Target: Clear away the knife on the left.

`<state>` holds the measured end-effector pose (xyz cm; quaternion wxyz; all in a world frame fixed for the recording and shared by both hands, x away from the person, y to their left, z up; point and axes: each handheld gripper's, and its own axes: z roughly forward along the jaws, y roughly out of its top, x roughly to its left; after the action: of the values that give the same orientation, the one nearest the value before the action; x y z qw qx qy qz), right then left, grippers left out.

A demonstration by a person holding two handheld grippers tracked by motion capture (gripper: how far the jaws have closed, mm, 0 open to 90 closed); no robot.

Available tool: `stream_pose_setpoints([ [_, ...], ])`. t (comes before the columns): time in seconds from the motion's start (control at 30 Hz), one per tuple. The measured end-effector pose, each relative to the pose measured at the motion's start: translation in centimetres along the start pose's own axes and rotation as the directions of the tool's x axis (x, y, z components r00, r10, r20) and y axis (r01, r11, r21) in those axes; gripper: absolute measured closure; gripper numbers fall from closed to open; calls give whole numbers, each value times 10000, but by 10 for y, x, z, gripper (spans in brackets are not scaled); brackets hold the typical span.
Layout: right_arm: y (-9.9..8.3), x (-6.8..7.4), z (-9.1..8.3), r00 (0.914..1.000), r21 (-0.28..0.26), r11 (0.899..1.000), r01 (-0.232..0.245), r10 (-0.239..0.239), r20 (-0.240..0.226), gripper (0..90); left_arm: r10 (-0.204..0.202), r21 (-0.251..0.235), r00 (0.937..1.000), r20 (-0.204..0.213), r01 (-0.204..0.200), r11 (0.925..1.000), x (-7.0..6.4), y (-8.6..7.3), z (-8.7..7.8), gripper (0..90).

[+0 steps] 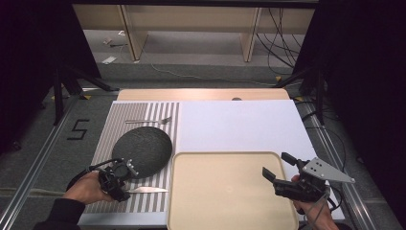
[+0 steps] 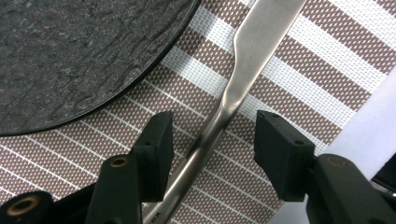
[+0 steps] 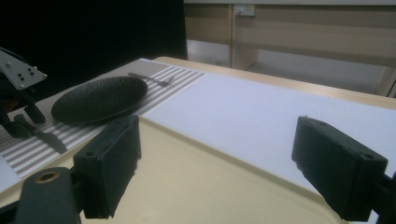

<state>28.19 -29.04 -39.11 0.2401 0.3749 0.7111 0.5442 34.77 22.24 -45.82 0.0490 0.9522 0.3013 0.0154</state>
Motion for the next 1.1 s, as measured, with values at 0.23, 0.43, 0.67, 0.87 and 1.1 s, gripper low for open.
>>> stream_pose_setpoints([
  [0.23,0,0,0,10000,11,10000,-2,2,-4,166,41,88,10000,61,-42,10000,1,1,2,560],
  [0.43,0,0,0,10000,2,10000,22,-22,-20,167,-38,256,10000,25,38,9997,1,3,1,643],
  [0.67,0,0,0,10000,9,10000,3,-3,-20,171,67,470,9999,87,-71,9989,-1,6,1,722],
  [0.87,0,0,0,10000,24,10000,38,-38,-1,171,535,660,9986,55,-537,9964,-5,8,1,770],
  [1.1,0,0,1,10000,79,10000,11,-11,-2,172,1294,762,9915,-154,-1278,9889,-11,10,1,797],
])
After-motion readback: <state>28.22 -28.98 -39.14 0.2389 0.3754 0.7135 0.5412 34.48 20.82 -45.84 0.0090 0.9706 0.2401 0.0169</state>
